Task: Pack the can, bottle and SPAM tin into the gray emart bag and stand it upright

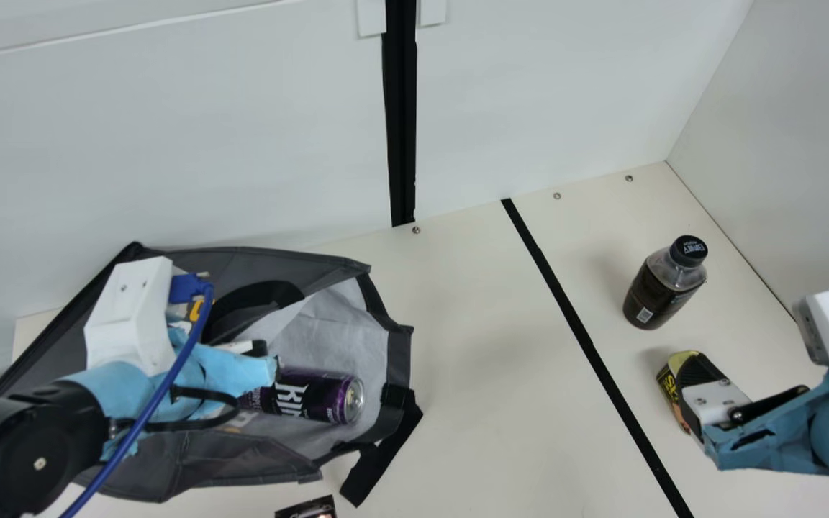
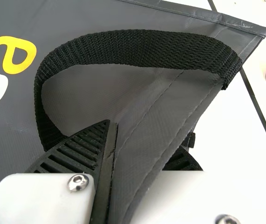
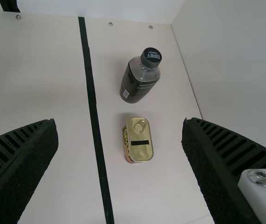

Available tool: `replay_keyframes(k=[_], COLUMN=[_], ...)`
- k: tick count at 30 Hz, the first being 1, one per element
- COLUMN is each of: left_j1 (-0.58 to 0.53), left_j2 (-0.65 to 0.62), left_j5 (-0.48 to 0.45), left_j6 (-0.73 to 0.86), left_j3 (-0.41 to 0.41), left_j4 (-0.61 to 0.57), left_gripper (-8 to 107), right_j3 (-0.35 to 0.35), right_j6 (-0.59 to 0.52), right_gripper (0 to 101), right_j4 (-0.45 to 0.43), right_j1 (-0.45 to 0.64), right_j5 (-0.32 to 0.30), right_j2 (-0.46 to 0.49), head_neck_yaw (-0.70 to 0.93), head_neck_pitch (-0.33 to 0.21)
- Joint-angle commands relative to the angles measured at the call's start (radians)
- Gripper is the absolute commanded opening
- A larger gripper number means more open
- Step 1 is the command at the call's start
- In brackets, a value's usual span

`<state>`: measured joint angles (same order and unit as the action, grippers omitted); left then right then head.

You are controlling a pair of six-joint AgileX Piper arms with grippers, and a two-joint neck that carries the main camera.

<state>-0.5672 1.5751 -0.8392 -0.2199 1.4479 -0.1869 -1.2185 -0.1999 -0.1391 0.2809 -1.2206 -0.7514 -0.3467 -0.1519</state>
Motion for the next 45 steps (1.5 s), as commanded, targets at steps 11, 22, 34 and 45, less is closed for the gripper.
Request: replay_keyframes(k=[11,22,34,45], left_j1=[0.0,0.0,0.0,0.0], left_j2=[0.0,0.0,0.0,0.0], left_j5=[0.0,0.0,0.0,0.0], left_j6=[0.0,0.0,0.0,0.0], left_j3=[0.0,0.0,0.0,0.0], left_j4=[0.0,0.0,0.0,0.0], left_gripper=[-8,-8,-8,-8], right_j3=[0.005,0.001,-0.034,-0.08], right_j6=[0.037,0.049,0.054,0.019], right_gripper=[95,95,95,95], right_j4=[0.032,0.028,0.022,0.052], right_j1=[0.029,0.032,0.035,0.071], right_j5=[0.001,0.001,0.001,0.001], right_j2=[0.009,-0.009,-0.078,-0.177], head_neck_yaw=[-0.002,-0.002,-0.002,-0.002], head_neck_pitch=[-0.023,-0.023,-0.023,-0.023])
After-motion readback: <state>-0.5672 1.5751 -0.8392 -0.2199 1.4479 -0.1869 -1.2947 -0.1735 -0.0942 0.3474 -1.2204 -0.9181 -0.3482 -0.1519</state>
